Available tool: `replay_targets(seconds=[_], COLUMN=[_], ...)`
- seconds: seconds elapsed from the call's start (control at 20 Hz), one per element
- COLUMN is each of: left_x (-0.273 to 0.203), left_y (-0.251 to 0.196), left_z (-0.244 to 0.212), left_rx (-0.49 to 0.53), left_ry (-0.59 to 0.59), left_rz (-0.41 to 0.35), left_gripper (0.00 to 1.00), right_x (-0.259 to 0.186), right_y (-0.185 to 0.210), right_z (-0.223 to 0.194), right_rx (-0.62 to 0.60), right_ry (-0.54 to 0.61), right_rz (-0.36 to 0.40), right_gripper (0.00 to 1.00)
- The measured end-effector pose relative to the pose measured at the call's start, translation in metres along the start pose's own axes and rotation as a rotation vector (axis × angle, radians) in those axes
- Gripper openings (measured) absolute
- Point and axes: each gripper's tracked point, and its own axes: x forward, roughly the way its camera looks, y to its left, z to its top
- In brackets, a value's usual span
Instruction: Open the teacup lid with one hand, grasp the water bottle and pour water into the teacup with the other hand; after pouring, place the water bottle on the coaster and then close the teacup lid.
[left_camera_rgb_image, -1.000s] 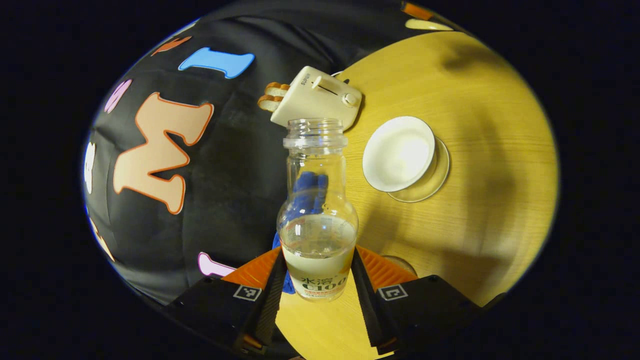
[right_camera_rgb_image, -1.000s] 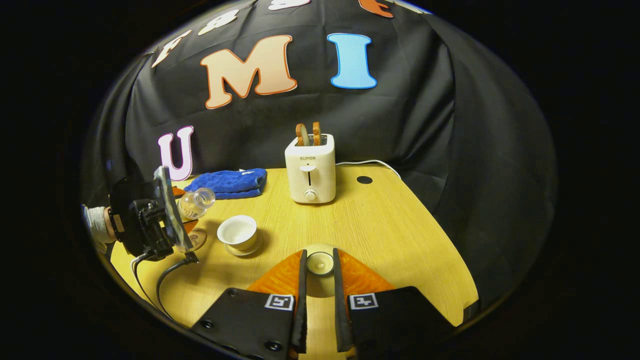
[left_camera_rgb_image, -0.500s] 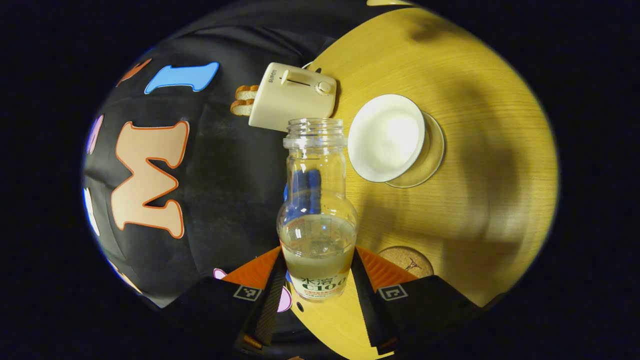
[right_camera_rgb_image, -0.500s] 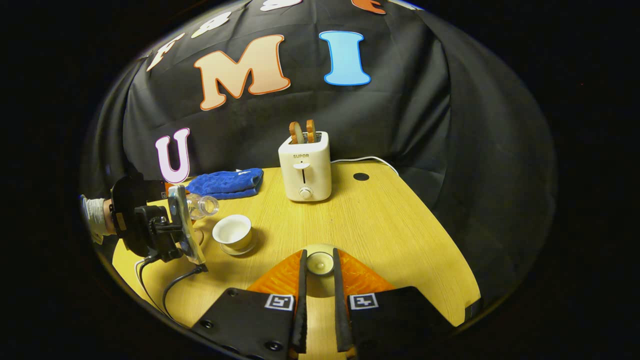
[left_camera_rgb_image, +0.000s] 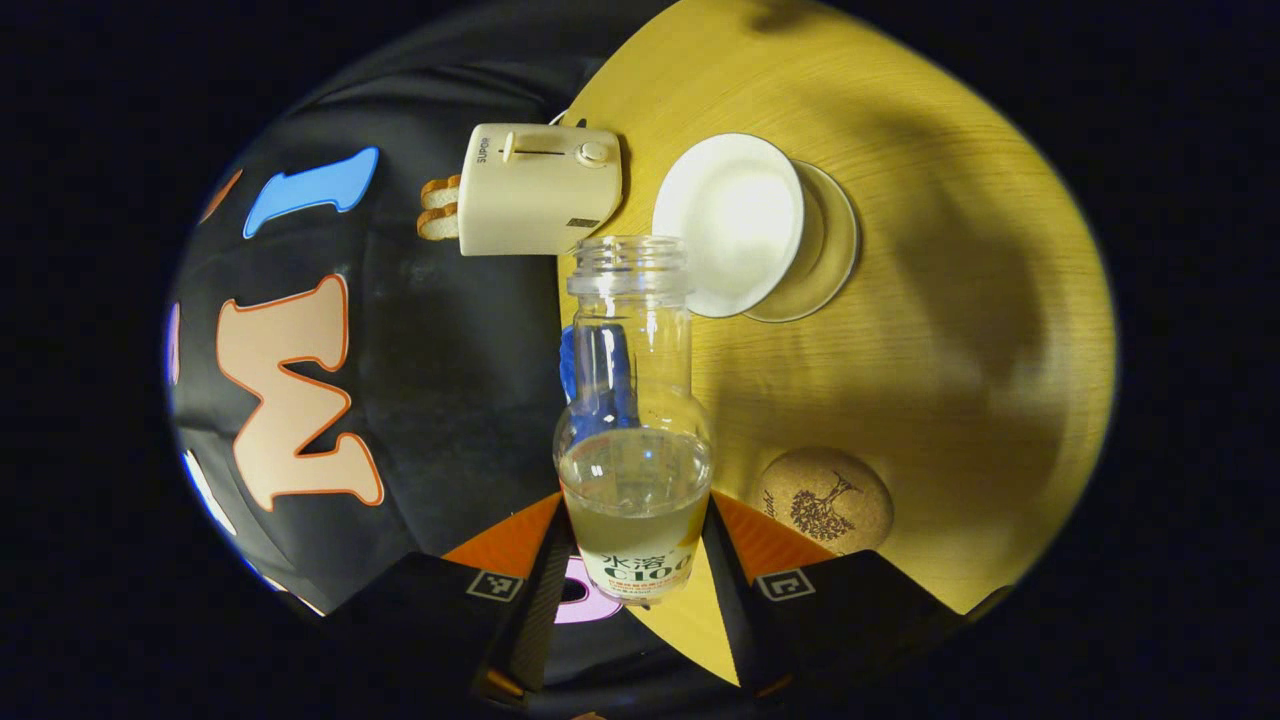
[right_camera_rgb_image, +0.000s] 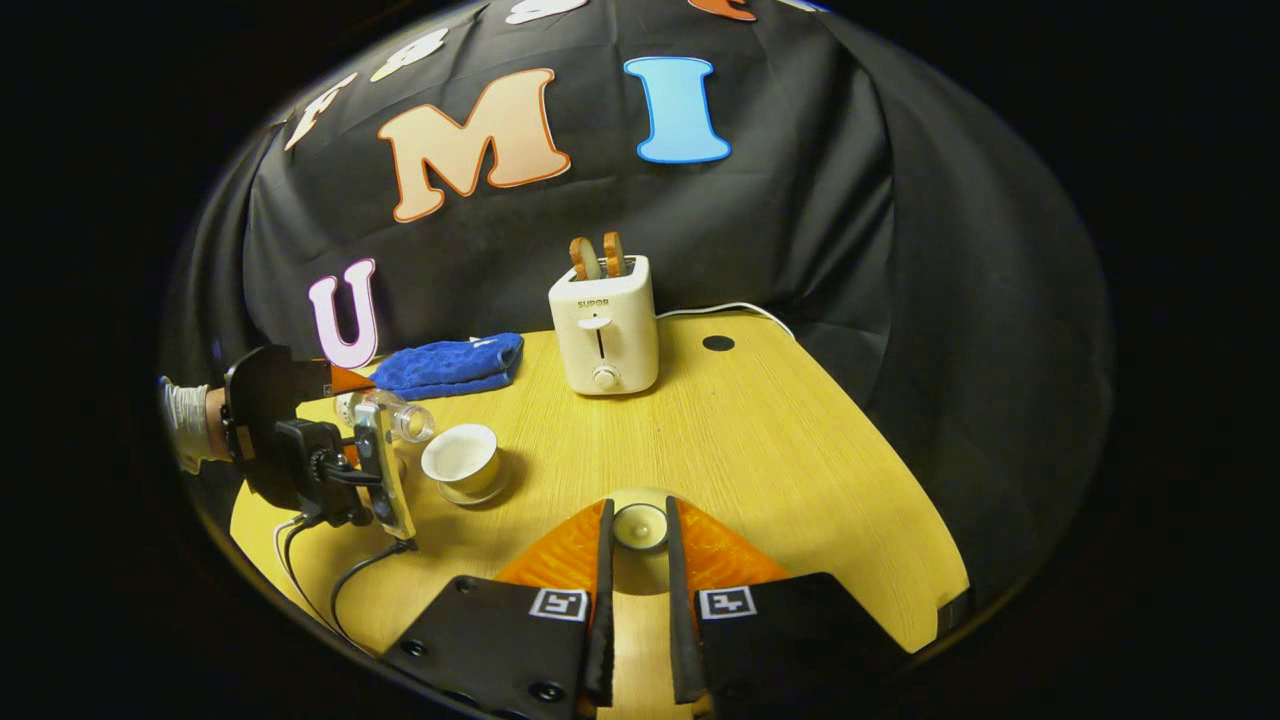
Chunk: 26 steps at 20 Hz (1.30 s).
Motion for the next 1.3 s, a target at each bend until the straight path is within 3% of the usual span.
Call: replay_targets(seconds=[0.85,1.3], left_x=[-0.007,-0.01], left_y=[0.018,0.039], left_z=[-0.005,-0.005], left_rx=[0.241,0.342], left_ry=[0.12,0.151], left_rz=[-0.005,0.018], left_gripper=[0.69,0.69], right_x=[0.002,0.003], right_y=[0.002,0.002], right_z=[-0.001,-0.009], right_rx=[0.056,0.029], right_ry=[-0.006,0.0], right_rz=[0.028,0.031], right_gripper=[0.26,0.26])
